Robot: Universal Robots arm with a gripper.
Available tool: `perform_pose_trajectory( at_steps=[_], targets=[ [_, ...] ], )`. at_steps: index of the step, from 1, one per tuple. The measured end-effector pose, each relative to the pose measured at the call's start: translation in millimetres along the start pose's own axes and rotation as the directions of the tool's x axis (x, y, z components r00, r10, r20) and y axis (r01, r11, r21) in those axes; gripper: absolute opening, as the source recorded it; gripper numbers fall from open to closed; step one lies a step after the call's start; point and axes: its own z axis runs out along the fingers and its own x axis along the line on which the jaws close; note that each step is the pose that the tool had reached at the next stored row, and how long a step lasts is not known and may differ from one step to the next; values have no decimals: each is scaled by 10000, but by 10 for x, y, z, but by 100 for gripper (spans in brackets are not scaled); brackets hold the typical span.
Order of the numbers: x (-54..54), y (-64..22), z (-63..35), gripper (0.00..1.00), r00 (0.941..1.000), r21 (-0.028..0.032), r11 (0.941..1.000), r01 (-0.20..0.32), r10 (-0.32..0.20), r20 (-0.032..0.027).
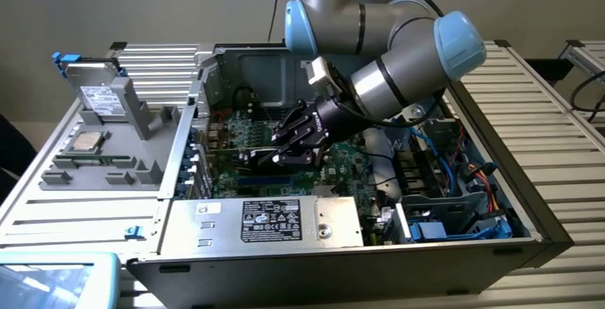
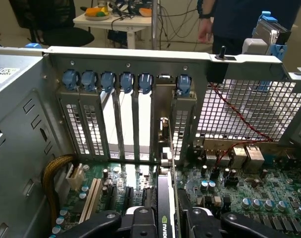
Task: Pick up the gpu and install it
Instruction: 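Insert the gpu into the slot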
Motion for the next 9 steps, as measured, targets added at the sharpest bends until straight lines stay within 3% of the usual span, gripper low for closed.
perform_pose_trajectory(
  at_steps=[9],
  targets=[
    [0, -15, 13, 28, 10000, -3, 10000, -52, 52, -42]
  ],
)
